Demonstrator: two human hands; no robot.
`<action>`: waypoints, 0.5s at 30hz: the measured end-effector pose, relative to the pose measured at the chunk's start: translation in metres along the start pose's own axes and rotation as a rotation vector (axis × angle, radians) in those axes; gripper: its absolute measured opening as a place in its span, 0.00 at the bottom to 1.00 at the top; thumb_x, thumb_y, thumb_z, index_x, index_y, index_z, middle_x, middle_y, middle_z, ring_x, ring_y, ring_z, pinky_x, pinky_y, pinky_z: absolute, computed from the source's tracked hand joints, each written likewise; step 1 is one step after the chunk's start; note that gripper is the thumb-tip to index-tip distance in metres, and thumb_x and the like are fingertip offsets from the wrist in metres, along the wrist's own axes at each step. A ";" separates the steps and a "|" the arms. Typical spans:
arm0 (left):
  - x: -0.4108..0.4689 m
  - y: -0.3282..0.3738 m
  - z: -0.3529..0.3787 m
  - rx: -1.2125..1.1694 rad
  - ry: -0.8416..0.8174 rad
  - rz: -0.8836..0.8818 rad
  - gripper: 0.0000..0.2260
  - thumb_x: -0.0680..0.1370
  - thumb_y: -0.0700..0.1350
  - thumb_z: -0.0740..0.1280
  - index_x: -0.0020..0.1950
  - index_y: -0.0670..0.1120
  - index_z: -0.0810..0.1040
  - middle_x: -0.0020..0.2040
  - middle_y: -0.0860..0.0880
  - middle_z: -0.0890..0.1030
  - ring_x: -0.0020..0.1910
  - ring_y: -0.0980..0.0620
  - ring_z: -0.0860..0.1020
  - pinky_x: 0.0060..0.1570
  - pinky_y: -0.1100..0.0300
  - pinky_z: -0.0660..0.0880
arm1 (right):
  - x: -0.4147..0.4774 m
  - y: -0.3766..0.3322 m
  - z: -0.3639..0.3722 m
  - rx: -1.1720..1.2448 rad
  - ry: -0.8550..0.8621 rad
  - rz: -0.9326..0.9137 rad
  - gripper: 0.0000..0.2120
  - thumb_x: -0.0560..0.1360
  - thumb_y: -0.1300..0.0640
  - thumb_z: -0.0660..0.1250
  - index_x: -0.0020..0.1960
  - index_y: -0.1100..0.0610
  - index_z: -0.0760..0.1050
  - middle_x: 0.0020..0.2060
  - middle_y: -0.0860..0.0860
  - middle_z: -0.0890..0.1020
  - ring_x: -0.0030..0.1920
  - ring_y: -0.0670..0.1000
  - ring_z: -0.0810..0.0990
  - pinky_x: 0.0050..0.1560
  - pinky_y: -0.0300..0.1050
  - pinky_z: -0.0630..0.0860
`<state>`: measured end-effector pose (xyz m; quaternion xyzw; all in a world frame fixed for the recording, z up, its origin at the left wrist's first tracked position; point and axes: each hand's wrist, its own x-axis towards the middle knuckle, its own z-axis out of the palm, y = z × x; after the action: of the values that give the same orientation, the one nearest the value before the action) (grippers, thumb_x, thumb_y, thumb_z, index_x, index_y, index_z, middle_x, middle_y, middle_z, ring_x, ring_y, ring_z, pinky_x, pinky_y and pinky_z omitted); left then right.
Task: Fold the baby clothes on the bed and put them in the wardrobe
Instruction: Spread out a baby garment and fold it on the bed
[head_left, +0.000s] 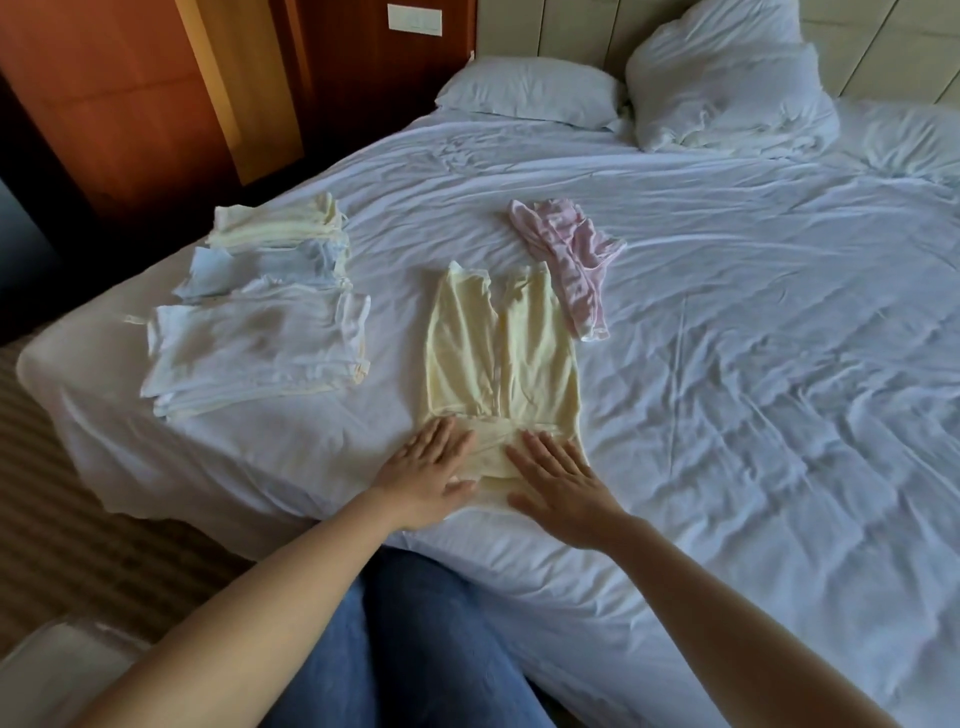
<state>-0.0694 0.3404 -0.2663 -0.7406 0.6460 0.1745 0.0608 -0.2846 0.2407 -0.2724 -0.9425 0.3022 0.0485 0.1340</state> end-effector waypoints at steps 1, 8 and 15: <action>0.000 -0.001 -0.003 -0.012 -0.023 0.011 0.34 0.79 0.67 0.45 0.77 0.54 0.32 0.77 0.49 0.30 0.76 0.51 0.31 0.74 0.55 0.35 | 0.002 0.001 -0.004 0.013 -0.034 -0.005 0.42 0.67 0.24 0.34 0.78 0.40 0.38 0.77 0.44 0.37 0.76 0.46 0.34 0.75 0.47 0.32; -0.028 -0.028 -0.018 -0.152 0.049 0.163 0.40 0.73 0.66 0.67 0.79 0.61 0.49 0.79 0.60 0.47 0.77 0.58 0.52 0.71 0.61 0.56 | -0.017 0.020 -0.024 0.135 0.015 -0.048 0.38 0.68 0.37 0.71 0.75 0.39 0.60 0.76 0.37 0.58 0.76 0.39 0.55 0.71 0.42 0.63; -0.042 -0.031 -0.008 -0.074 0.251 0.331 0.30 0.77 0.52 0.68 0.76 0.62 0.60 0.76 0.61 0.60 0.68 0.58 0.69 0.60 0.66 0.66 | -0.029 0.013 -0.029 -0.025 0.071 -0.043 0.32 0.74 0.47 0.66 0.75 0.38 0.59 0.74 0.35 0.61 0.74 0.38 0.59 0.64 0.38 0.69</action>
<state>-0.0423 0.3820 -0.2486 -0.6420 0.7546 0.1119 -0.0769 -0.3150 0.2384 -0.2425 -0.9515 0.2858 0.0158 0.1124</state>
